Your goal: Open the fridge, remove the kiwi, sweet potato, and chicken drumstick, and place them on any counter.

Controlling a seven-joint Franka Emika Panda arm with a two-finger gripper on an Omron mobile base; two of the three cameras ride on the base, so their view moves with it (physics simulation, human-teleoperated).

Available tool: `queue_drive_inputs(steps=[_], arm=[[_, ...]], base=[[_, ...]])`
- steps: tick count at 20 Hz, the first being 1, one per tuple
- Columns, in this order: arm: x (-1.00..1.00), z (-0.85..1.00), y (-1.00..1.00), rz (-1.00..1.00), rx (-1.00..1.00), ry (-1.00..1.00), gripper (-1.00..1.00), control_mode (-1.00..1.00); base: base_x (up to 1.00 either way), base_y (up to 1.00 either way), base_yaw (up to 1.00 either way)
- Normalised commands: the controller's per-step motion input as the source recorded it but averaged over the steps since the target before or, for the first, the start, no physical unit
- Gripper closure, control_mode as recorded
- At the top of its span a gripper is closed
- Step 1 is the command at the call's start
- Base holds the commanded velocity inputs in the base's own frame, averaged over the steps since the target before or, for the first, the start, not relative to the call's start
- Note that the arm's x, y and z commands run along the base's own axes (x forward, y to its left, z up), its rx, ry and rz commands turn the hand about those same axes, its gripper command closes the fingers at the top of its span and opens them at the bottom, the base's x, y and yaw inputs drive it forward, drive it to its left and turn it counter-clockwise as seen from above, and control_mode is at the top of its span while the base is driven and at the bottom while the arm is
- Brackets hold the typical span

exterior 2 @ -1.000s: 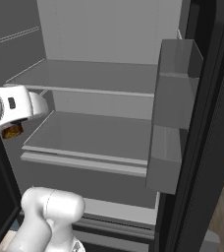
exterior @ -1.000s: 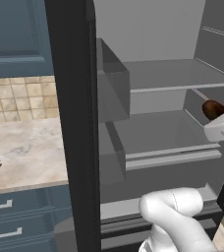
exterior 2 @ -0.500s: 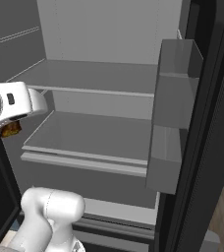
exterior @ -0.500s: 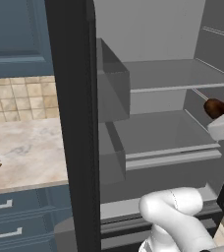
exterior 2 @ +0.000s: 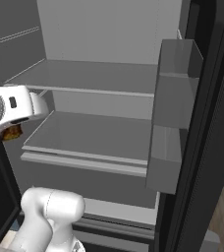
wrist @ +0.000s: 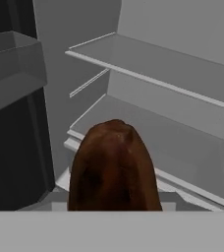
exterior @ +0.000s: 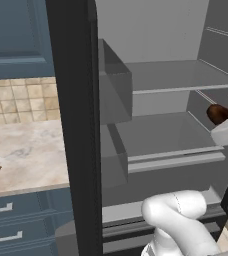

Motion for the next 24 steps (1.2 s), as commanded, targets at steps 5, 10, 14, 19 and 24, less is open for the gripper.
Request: queue_drive_inputs(steps=[5, 10, 14, 19, 24], arm=[[0.00, 0.00, 0.00, 0.00, 0.00, 0.00, 1.00, 1.00], [0.00, 0.00, 0.00, 0.00, 0.00, 0.00, 1.00, 1.00], [0.00, 0.00, 0.00, 0.00, 0.00, 0.00, 1.00, 1.00], [0.00, 0.00, 0.00, 0.00, 0.00, 0.00, 1.00, 1.00], [0.00, 0.00, 0.00, 0.00, 0.00, 0.00, 1.00, 1.00]], base=[[-0.34, -0.02, -0.01], [-1.00, -0.20, -0.10], [-1.00, -0.15, -0.10], [-1.00, -0.03, -0.09], [-0.69, 0.10, -0.10]])
